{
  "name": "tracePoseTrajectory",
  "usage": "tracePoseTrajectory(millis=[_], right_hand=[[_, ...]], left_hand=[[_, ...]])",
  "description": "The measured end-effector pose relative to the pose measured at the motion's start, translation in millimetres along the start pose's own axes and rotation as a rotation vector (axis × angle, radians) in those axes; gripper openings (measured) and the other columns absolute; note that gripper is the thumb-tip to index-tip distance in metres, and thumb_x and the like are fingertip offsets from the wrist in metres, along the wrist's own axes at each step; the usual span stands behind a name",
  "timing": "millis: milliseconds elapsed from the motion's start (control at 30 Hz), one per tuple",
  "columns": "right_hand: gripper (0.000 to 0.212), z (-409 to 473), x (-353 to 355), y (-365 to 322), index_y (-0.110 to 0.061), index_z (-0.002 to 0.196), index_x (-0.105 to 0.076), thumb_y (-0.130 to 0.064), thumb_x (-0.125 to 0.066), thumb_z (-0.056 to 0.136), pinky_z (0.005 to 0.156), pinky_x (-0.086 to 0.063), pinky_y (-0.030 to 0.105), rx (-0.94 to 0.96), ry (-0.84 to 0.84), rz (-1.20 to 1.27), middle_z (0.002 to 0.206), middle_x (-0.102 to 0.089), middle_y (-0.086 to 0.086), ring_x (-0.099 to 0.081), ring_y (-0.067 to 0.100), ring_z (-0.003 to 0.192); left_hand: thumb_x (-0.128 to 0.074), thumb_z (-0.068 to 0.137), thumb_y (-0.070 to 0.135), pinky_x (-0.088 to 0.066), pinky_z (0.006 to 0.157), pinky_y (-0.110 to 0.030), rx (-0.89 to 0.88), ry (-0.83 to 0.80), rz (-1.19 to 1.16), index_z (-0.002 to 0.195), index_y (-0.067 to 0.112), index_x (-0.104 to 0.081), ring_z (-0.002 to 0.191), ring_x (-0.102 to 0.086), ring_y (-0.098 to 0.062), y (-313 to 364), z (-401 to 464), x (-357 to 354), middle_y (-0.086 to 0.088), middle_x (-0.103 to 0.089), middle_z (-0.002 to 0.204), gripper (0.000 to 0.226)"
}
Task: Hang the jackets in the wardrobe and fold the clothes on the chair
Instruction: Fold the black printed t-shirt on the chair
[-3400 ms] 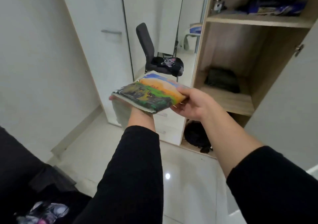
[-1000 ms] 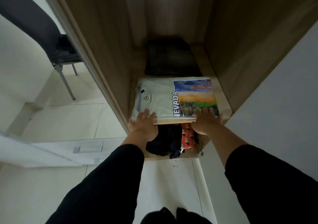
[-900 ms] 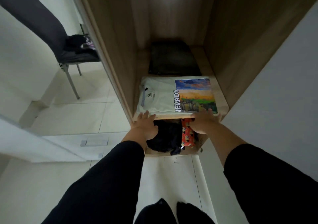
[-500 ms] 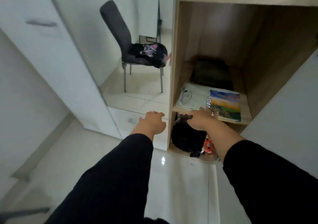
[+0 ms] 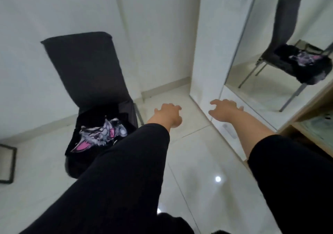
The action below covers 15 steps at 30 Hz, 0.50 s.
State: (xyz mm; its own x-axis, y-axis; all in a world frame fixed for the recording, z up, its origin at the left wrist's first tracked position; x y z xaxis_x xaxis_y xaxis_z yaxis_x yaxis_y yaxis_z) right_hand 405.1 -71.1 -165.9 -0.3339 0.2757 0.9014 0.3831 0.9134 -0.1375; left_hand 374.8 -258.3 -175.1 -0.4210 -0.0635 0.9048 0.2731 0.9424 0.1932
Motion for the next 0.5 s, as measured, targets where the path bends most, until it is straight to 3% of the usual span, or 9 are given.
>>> tracePoseTrajectory(millis=[267,367,400,500], right_hand=[[0.052,-17,-52,-184,-0.037,0.145,-0.03,-0.032,-0.041,0.094,0.115,-0.014,0.053,0.333,-0.083,-0.099,0.149,-0.031,0.007,-0.025,0.031,0.138],[0.052,-26,-77,-249,-0.035,0.146,-0.029,-0.034,-0.041,0.095,0.115,-0.013,0.054,0.415,-0.128,-0.135,0.15,-0.029,0.008,-0.024,0.033,0.138],[0.052,-28,-86,-269,-0.035,0.145,-0.029,-0.035,-0.042,0.095,0.114,-0.014,0.054,0.435,-0.139,-0.147,0.15,-0.03,0.009,-0.024,0.034,0.138],[0.051,-28,-116,-326,-0.035,0.143,-0.032,-0.035,-0.044,0.094,0.113,-0.02,0.052,0.457,-0.176,-0.147,0.147,-0.033,0.008,-0.027,0.035,0.136]], left_hand=[[-0.039,0.094,0.025,-0.027,0.109,-0.055,0.306,0.004,-0.127,0.141,0.02,-0.038,0.133,-0.031,-0.034,-170,-80,-17,-0.01,-0.039,0.143,0.048],[-0.035,0.085,0.024,-0.039,0.1,-0.054,0.389,-0.006,-0.162,0.111,0.016,-0.049,0.118,-0.046,-0.037,-234,-99,-26,-0.013,-0.05,0.132,0.03],[-0.035,0.083,0.025,-0.039,0.1,-0.054,0.409,-0.005,-0.172,0.11,0.016,-0.049,0.118,-0.046,-0.036,-256,-102,-31,-0.013,-0.05,0.133,0.031],[-0.04,0.091,0.03,-0.029,0.109,-0.053,0.411,0.0,-0.199,0.14,0.025,-0.039,0.136,-0.03,-0.032,-313,-112,-39,-0.005,-0.037,0.148,0.05]])
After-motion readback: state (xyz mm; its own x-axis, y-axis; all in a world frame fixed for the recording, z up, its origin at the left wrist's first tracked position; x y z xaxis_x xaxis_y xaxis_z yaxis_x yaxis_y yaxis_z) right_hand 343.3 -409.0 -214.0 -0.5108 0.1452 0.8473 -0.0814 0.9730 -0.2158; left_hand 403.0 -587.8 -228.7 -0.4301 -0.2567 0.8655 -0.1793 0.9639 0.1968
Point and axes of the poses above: each hand's wrist, its own z-axis towards the middle knuckle, its own x-axis out of the back of the hand, y = z × x, the point moved 3 cm from there along z, towards the middle knuckle
